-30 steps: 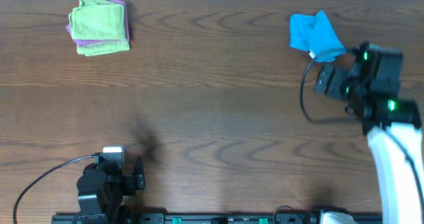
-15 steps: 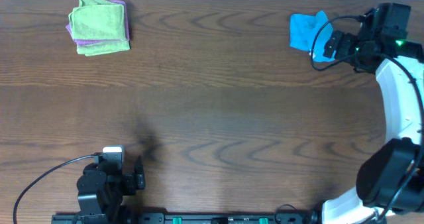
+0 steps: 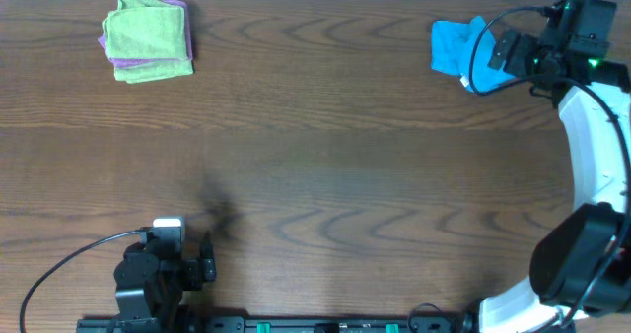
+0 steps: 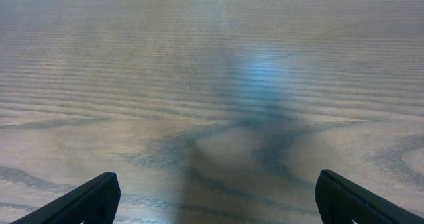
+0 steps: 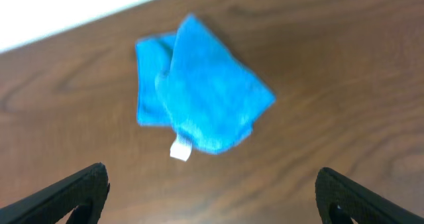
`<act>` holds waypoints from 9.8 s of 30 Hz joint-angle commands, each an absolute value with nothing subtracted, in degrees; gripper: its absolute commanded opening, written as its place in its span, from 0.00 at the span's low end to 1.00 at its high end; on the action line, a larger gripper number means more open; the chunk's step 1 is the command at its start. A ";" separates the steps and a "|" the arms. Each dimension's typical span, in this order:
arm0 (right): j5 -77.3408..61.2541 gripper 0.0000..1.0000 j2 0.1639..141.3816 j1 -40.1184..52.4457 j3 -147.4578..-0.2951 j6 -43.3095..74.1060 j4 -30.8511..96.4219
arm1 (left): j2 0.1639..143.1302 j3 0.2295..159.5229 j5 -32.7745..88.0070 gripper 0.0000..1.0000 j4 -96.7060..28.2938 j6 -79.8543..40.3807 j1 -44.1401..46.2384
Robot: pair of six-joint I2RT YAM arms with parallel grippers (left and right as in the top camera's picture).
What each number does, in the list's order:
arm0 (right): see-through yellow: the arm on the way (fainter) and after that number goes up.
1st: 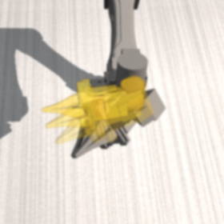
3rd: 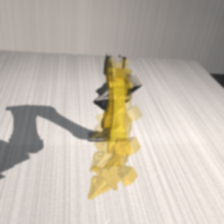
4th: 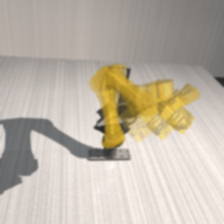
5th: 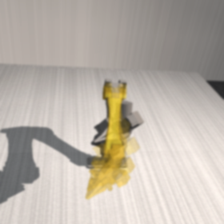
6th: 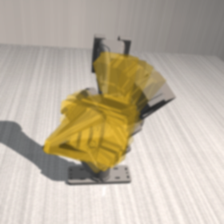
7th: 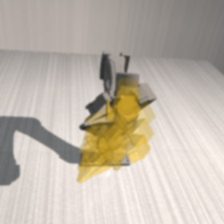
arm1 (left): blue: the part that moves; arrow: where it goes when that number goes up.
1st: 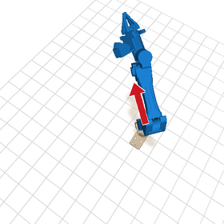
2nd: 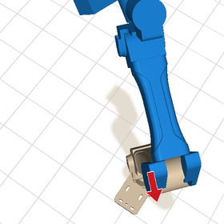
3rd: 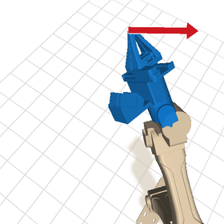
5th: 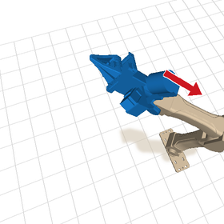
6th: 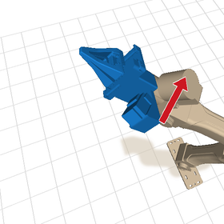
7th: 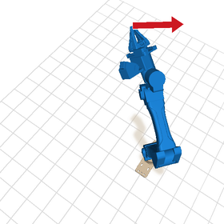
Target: Fold the cloth
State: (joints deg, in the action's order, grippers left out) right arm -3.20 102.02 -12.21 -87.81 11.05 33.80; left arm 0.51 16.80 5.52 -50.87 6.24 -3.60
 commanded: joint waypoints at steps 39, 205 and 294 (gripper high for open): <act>-5.61 0.02 131.00 -7.92 -103.57 20.75 33.06 | 0.21 16.12 4.45 0.95 -54.06 7.29 -3.84; 13.06 0.64 133.03 16.69 -102.63 10.15 32.47 | 0.21 16.12 4.47 0.95 -54.06 7.29 -3.84; -15.22 0.75 109.08 46.37 -96.75 1.67 48.97 | 0.21 16.12 2.00 0.95 -54.06 7.66 -3.84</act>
State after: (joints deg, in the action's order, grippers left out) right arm -12.75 110.80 45.95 -96.99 2.31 49.76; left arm 0.54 16.84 4.21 -50.98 6.00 -3.62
